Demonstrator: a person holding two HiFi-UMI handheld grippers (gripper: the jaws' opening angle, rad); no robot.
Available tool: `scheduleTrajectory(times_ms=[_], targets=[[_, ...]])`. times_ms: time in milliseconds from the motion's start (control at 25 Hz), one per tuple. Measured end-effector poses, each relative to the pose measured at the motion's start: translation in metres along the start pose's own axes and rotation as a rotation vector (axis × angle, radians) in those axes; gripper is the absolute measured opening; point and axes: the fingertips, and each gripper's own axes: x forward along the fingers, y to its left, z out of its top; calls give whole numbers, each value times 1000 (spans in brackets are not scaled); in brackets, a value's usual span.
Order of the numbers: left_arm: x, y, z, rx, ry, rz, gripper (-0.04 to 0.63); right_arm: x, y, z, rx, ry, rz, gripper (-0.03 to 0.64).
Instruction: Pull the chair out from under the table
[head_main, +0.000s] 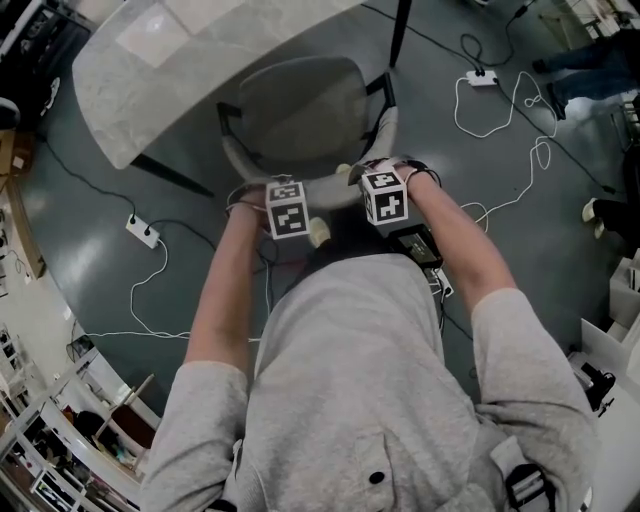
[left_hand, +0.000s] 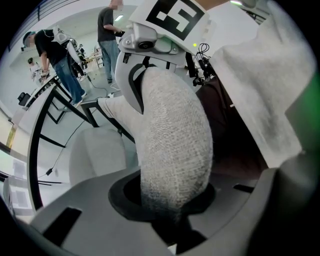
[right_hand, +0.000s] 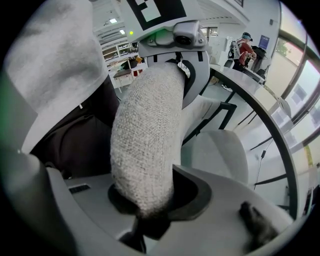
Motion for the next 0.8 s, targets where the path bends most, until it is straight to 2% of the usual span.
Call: scheduleTrajectory(times_ms=[400,800], targets=[[4,-33,4,19,5,-5,107,4,37,4,23,3,27,98],[6,-48,8,13,6,-6,107,3,51,7,21,0,18,98]])
